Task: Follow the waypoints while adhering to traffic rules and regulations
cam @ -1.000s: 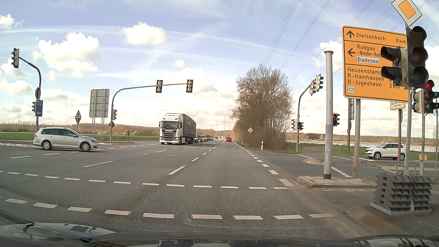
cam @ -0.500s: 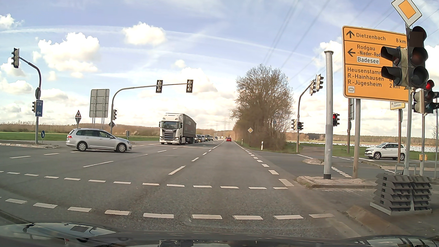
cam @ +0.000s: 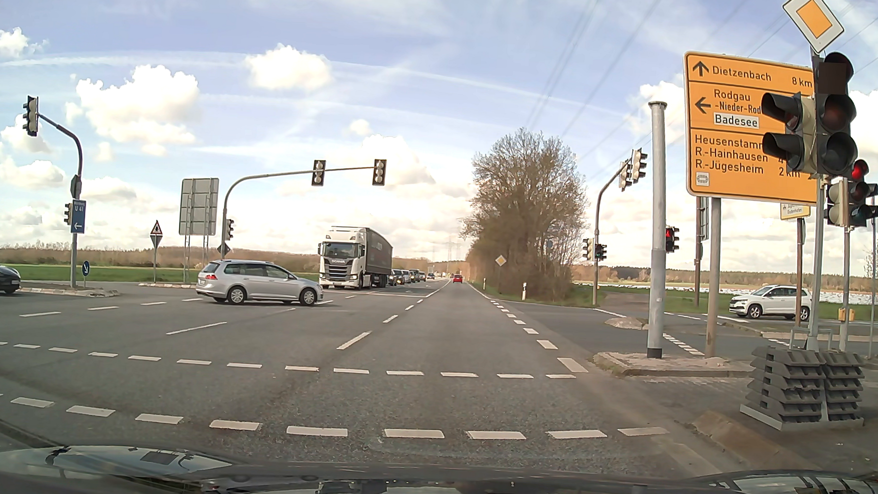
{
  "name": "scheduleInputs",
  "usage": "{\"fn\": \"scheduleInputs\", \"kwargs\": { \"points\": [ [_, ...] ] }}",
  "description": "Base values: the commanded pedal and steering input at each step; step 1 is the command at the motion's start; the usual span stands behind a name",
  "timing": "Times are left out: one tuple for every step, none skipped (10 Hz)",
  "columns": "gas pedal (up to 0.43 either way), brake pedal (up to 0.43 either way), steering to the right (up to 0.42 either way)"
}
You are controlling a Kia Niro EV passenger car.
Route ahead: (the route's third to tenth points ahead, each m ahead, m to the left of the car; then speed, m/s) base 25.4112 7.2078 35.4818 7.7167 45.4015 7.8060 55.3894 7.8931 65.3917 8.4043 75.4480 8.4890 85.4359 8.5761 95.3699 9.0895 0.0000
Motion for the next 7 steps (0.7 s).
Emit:
{"fn": "scheduleInputs", "kwargs": {
  "points": [
    [0.000, 0.305, -0.004],
    [0.000, 0.305, -0.004],
    [0.000, 0.311, -0.004],
    [0.000, 0.305, -0.004],
    [0.000, 0.305, -0.004],
    [0.000, 0.305, -0.004],
    [0.000, 0.305, -0.004]
  ]
}}
